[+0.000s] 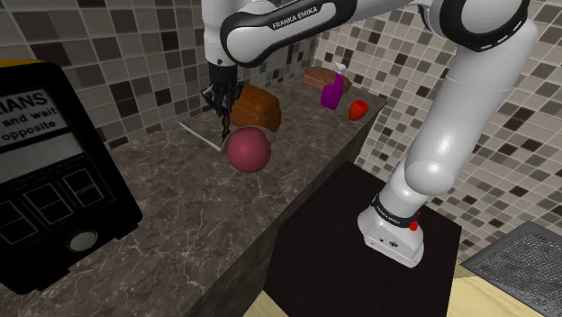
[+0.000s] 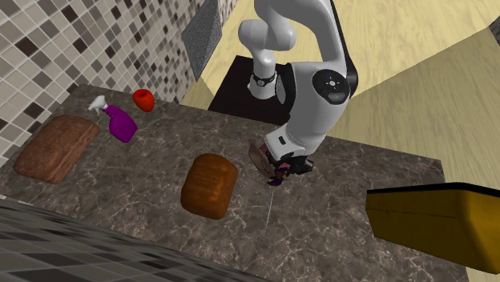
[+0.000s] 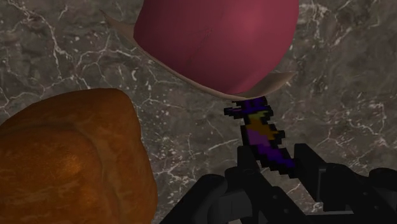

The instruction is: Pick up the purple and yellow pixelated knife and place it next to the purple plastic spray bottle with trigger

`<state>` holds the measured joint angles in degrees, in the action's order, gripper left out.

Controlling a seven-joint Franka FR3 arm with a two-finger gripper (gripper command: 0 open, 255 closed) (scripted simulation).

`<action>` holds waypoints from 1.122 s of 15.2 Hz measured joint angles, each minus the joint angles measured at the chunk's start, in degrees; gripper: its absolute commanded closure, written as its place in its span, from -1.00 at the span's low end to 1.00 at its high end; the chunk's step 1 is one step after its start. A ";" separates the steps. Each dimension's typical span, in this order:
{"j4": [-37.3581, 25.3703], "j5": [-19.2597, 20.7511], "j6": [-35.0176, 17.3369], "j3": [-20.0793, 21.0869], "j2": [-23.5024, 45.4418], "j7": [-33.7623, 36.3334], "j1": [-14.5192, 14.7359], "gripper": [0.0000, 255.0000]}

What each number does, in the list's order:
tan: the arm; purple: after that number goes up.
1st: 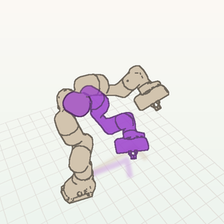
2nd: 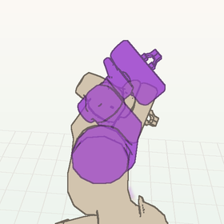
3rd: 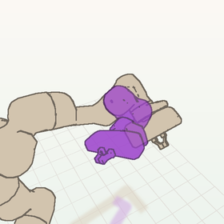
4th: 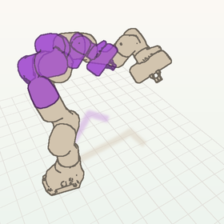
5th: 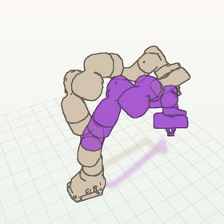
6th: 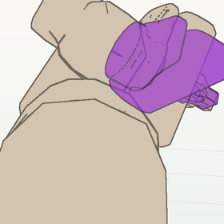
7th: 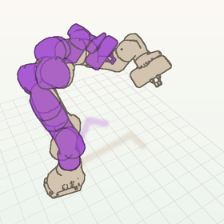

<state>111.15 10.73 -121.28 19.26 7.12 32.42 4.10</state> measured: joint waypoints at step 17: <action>-9.69 -2.01 12.22 0.26 -2.90 -2.41 -0.06 1.00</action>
<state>101.47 8.72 -109.06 19.52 4.22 30.01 4.04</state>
